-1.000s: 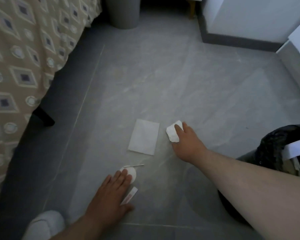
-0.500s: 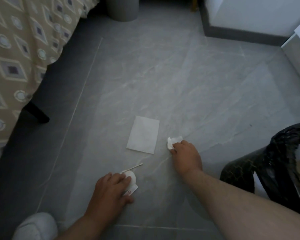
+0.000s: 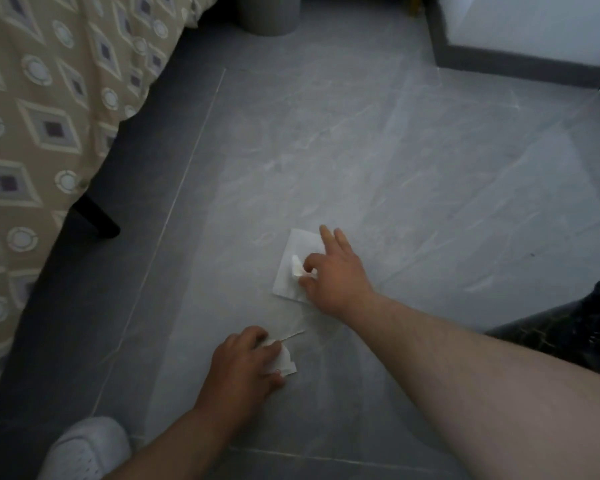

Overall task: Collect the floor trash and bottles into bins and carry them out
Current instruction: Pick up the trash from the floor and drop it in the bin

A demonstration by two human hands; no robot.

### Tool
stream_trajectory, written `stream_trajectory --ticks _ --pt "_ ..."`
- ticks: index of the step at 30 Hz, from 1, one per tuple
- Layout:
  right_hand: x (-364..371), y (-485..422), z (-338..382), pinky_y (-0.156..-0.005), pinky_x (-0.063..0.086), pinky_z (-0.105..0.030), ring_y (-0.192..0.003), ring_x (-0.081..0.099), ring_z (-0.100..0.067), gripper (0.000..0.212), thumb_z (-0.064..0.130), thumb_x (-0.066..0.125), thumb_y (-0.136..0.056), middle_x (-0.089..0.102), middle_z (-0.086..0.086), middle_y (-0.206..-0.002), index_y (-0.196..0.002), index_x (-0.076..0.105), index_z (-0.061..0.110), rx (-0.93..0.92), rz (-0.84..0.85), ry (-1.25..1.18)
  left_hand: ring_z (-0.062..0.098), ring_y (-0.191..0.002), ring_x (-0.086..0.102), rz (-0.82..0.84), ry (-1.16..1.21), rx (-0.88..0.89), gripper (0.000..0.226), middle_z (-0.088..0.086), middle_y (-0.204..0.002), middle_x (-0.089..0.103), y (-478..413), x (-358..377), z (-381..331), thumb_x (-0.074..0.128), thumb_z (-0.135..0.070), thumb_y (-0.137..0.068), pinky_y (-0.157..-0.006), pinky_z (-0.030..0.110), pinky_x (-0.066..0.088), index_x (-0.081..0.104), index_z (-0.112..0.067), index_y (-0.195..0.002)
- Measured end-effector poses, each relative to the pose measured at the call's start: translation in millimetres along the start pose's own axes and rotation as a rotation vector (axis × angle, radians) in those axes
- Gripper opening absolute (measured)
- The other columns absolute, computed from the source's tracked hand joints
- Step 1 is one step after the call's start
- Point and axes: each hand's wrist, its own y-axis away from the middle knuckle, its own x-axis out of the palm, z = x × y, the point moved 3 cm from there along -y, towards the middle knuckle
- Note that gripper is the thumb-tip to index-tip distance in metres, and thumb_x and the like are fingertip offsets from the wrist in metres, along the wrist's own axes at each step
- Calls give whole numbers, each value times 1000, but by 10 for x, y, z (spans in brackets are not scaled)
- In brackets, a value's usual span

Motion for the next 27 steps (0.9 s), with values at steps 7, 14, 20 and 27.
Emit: stream_trajectory --ticks 7,14,20,27 --pt "167 -132 77 -112 26 -37 -142 23 -26 25 41 60 -85 18 -7 -159 -99 66 21 4 188 67 17 -70 62 12 -54 50 57 -7 -87 64 -12 -14 -15 71 -48 -47 -57 29 51 71 -25 -100" --pt "236 15 77 -81 37 -33 -101 53 -33 13 20 65 -84 59 -15 -104 -86 63 7 84 4 -69 15 -57 59 14 -163 133 47 -7 -69 58 -28 -69 -118 77 -44 -45 -48 24 44 73 -26 -88" --pt "223 110 72 -78 39 -31 -97 58 -34 11 15 64 -85 61 -19 -101 -85 64 3 178 -19 -139 20 -49 57 44 -110 27 17 -3 -59 53 -146 -72 -111 79 -24 -55 -42 26 39 63 -22 -59" --pt "56 401 -43 -68 34 -26 -87 59 -27 24 24 62 -88 64 -13 -87 -68 51 16 282 -32 -274 35 -83 63 -47 207 -366 35 14 -79 67 -255 -272 -67 53 -32 -89 -64 34 42 58 -7 -65"
